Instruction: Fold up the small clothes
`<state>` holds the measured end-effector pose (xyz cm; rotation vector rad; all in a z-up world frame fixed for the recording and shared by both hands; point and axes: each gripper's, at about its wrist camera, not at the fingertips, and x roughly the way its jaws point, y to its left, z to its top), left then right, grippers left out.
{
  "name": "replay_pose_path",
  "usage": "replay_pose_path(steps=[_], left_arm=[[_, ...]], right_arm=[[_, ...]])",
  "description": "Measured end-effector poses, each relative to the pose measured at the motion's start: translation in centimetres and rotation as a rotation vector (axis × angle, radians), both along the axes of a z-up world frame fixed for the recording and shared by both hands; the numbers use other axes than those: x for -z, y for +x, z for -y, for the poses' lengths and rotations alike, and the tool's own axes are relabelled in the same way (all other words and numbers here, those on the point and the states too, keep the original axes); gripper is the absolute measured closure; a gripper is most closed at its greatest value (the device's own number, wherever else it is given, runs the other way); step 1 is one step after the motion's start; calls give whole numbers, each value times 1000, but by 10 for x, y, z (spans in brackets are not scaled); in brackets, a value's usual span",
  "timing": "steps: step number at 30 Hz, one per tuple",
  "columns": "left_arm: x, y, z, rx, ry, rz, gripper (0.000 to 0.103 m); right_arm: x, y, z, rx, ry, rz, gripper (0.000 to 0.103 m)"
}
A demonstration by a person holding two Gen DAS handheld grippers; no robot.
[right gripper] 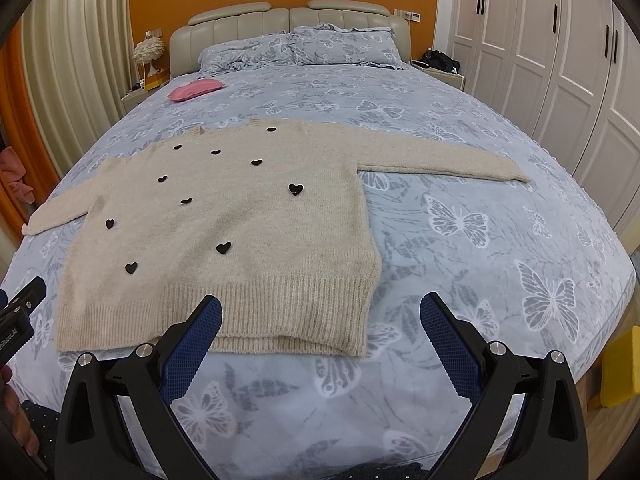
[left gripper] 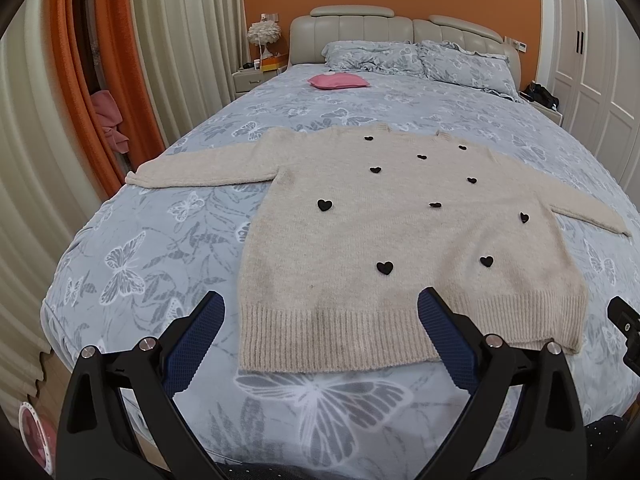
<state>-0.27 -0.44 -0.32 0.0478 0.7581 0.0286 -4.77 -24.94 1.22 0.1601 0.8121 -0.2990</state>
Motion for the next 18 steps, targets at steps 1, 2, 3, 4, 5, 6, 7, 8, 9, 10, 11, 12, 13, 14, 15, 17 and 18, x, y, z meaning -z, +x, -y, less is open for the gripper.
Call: replay_pose_path(steps=[1,2,3,4,5,6,7,8,9,10,11,12,13,14,15,17,18], left_arm=[[0,0,0,0,-1,0,8],[0,0,0,0,-1,0,8],[0,0,0,0,0,0,8],[0,0,0,0,-1,0,8],[0,0,0,0,0,0,8],[1,0,0,2,-1,-3,8],[1,-1,1,2,-1,-3,8],[2,-1,1,2,0,-3,8],[2,-1,1,3,-1,-3,8],[2,-1,1,3,-1,-4,8],[2,-1,1,2,-1,-3,8],[2,-1,1,3,-1,-3,8],[3,-2,1,3,-1,-4,8],[2,-1,1,3,-1,-4,8],[2,-1,1,3,-1,-4,8],[3,-2,2,3,0,-5,8],[3,-2,2,3,0,-5,8]], right_arm=[[0,0,0,0,0,0,5],[0,0,0,0,0,0,5],[0,0,0,0,0,-1,5],[0,0,0,0,-1,0,5],[0,0,0,0,-1,-1,5],[0,0,0,0,0,0,5],[0,0,0,0,-1,0,5],[0,0,0,0,-1,0,5],[0,0,0,0,0,-1,5],[0,0,0,0,0,-1,5],[0,0,0,0,0,0,5],[0,0,0,0,0,0,5],[0,0,0,0,0,-1,5],[0,0,0,0,0,-1,5],[0,0,0,0,0,-1,5],[0,0,0,0,-1,-1,5],[0,0,0,0,-1,-1,5]])
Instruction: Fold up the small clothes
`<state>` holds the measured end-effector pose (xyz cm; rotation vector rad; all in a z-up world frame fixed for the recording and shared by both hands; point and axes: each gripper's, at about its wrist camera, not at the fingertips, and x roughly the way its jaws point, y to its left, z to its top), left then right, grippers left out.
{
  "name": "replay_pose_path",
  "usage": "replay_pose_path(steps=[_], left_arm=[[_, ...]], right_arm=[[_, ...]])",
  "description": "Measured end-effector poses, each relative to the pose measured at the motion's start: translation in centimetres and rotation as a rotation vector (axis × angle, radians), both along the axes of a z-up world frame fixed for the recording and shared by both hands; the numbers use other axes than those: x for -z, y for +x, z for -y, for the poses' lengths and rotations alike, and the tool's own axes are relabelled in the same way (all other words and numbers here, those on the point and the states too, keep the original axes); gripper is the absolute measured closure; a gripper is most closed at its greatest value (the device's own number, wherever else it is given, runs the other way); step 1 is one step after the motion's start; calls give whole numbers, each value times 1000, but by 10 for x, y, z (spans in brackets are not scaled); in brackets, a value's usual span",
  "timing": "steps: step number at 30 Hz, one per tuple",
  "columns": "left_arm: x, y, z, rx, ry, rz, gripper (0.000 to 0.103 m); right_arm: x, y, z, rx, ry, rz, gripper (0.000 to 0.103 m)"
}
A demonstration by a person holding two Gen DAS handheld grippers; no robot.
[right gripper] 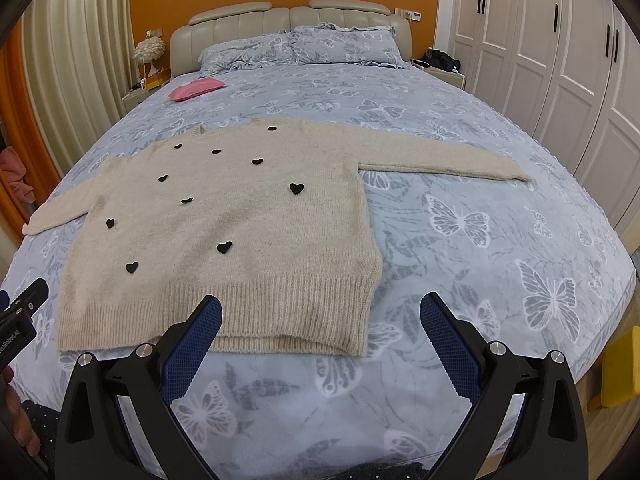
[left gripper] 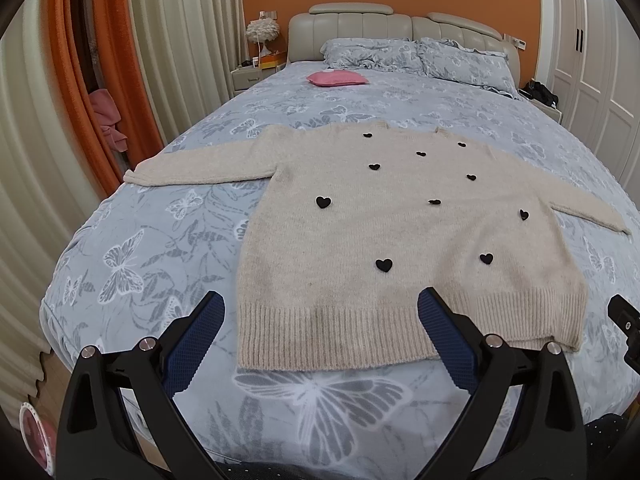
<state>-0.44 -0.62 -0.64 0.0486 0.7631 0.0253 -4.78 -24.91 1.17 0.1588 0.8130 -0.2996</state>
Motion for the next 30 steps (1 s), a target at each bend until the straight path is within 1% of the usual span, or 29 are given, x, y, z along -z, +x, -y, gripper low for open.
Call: replay_pose_path(steps=[16,23,26,27,28,29,30], left_arm=[[0,0,1,1,1,-1,8],[3,-4,3,6,1,4,7],[6,-3,5,7,8,-9,7],[8,-3,6,9,5,-18,7],[6,0,6,18,0,-25,7],[5,2,6,26,-6,-35,7],[4,3,7,36,-12,-46,7]], right_arm=[[0,0,0,0,3,3,5],[0,1,2,2,30,8,5],[0,1,4,2,36,2,5],[1,4,7,3,49,-21,5],[2,7,12,-7,85,-39,5],[0,8,23,-15,143,-39,6],[-2,8,35,-14,186,-20,8]])
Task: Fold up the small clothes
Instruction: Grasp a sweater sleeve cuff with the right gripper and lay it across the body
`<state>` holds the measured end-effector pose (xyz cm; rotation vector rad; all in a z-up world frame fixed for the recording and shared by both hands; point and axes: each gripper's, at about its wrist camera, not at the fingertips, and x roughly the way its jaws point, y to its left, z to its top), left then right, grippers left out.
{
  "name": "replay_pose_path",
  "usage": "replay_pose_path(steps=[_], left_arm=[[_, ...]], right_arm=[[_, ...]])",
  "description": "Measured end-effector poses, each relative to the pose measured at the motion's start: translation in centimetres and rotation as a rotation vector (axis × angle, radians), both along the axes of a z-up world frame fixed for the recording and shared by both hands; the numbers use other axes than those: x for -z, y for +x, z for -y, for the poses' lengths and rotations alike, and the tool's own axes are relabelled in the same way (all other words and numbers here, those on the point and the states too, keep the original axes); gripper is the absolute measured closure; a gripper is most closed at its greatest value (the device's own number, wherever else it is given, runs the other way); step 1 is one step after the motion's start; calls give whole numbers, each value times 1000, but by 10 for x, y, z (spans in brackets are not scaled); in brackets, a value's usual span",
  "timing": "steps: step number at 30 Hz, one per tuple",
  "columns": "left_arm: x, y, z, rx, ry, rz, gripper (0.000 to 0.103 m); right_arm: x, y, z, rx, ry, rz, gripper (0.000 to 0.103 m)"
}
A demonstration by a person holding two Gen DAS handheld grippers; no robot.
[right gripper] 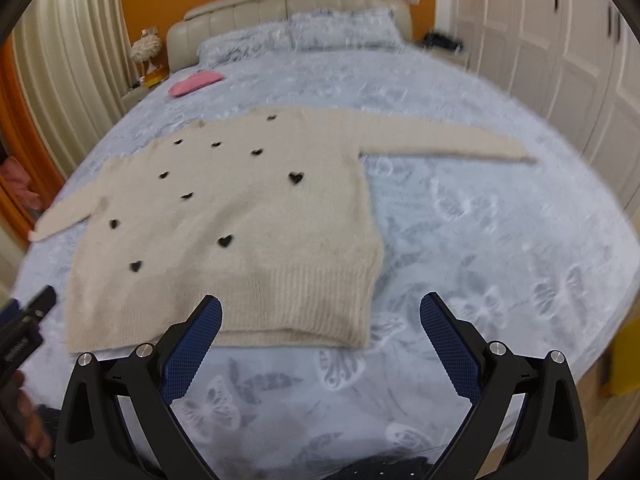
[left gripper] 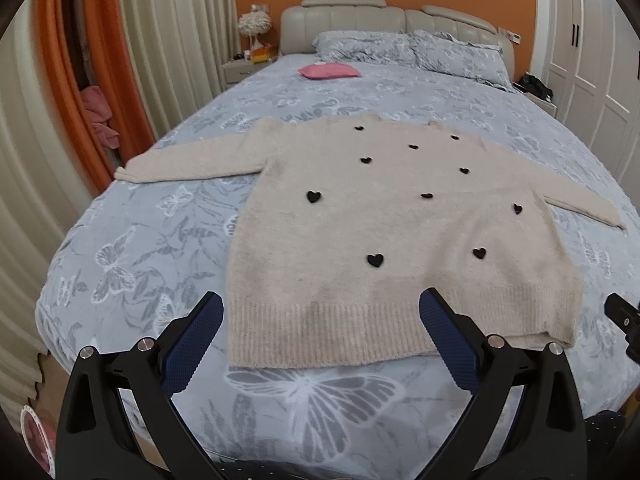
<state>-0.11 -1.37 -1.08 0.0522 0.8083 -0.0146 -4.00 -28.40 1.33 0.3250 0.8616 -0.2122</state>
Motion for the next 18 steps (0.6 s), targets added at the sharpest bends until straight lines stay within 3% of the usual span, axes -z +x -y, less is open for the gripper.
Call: replay_pose_path(steps=[2,4,6,8,9,12,18], left_arm=[[-7,6,3,28,-4,28,6],[-12,15,9,52,-5,59,5],[-14,34,19,69,-39,55,5],[-16,57,32,81,-82,50,5],[-16,68,41,92,-104,51,5],[-8,96,70,132,-128,50,5],[21,120,129,270,-189,-20,5]], right_arm=[[-4,2,36,45,33,46,8],[-2,16,93,127,45,33,9],[7,33,158,212,89,22,25],[23,52,232,322,137,3,27],[30,61,261,363,158,-2,33],[53,81,332,471,214,-13,41],[88,127,408,593,310,-6,45]])
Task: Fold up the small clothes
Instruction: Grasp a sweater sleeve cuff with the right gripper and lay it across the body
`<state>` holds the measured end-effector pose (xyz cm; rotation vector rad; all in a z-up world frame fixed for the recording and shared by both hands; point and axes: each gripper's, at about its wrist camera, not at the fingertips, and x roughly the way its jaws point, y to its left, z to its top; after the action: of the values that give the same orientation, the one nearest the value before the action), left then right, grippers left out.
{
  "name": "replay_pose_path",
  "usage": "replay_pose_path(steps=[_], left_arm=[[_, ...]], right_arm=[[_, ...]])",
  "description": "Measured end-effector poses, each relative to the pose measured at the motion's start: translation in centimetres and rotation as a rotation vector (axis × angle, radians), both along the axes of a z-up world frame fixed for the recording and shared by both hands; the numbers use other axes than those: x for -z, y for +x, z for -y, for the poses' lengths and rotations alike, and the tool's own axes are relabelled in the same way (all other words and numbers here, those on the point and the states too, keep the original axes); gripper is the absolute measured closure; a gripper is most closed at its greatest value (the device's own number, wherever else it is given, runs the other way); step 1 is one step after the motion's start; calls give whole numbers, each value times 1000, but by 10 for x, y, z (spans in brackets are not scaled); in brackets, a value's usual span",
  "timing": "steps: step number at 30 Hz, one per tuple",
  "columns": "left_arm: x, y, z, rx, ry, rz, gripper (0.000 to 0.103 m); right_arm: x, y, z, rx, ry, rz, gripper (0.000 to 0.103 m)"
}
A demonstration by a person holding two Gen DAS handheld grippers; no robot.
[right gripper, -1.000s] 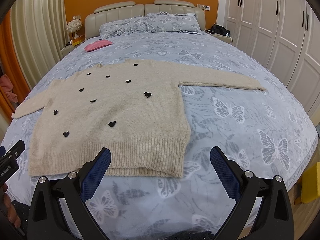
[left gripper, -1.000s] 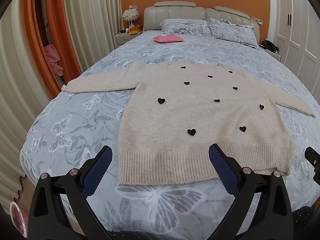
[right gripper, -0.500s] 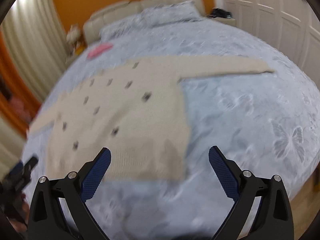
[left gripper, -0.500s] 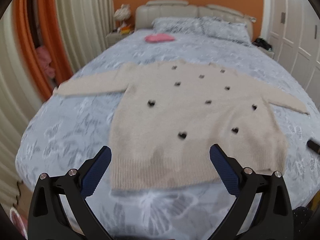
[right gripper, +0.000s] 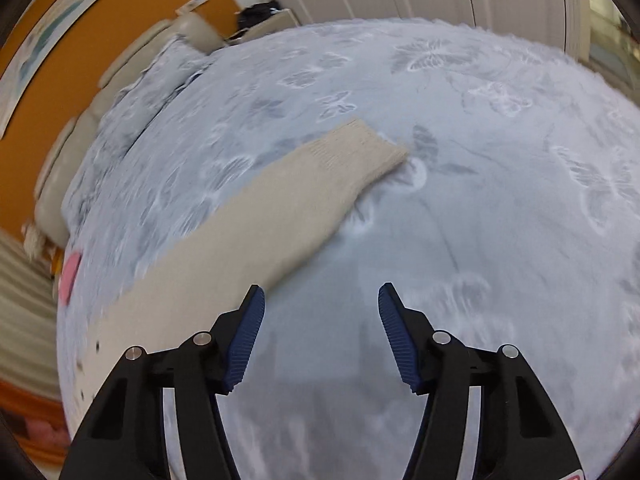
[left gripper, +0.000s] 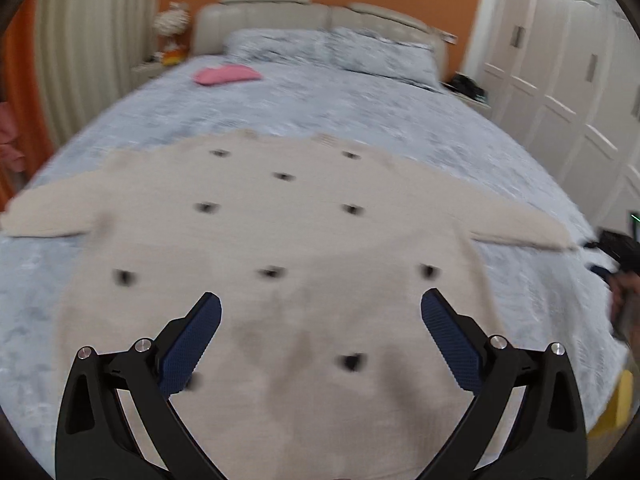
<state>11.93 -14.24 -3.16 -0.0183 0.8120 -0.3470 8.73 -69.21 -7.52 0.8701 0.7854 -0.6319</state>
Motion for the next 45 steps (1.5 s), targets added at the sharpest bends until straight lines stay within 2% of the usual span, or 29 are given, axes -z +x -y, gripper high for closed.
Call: replay_pose_path(steps=[3,6,8,9,10,11,13,16,18,20,23,26,28,31,34,38,40,42,44,45], left_arm=[[23,-16,34,161,-37,-73,5],[45,-35,66,299,-15,-138,5],[68,-48,87,391,-12,-238,5],[74,-54,93,409,-15,-272,5],[83,-61,99,431,-4,-300,5],[83,-69,103,443,41,-247,5],[80,-80,110,489,85,-202,5],[74,-76,106,478,12,-249,5],[69,-72,105,469,-32,-260,5],[55,-68,100,441,-72,-221,5],[33,-58,88,383,-127,-138,5],[13,-37,67,291,-182,-74,5],[2,-16,37,210,-221,-57,5],[-9,11,-10,64,-277,-44,5],[-11,33,-49,-58,-317,-44,5],[-11,57,-87,-193,-321,-24,5],[-10,66,-101,-254,-294,-5,5],[-8,76,-114,-295,-292,-11,5],[-3,82,-127,-329,-324,-33,5],[-2,84,-132,-339,-340,-42,5]], right_arm=[[17,23,20,32,30,-4,45],[33,40,34,49,41,-34,44],[37,46,38,60,23,-26,43],[36,51,37,55,-5,-26,53],[35,54,37,38,-18,-23,68],[35,59,37,14,-17,-18,94],[21,62,32,7,-56,19,94],[-18,68,18,-26,-92,135,94],[-54,80,-4,-95,-123,214,94],[-88,98,-35,-194,-148,278,94],[-144,138,-113,-425,-183,374,94],[-177,173,-196,-629,-203,422,94],[-183,196,-253,-746,-194,432,94],[-175,228,-325,-878,-206,400,94],[-143,258,-396,-995,-215,312,94],[-71,283,-474,-1125,-230,108,92],[-41,286,-494,-1169,-216,19,87],[-29,280,-507,-1192,-212,-9,86],[-36,269,-502,-1189,-198,29,84],[-49,260,-491,-1165,-172,83,80]])
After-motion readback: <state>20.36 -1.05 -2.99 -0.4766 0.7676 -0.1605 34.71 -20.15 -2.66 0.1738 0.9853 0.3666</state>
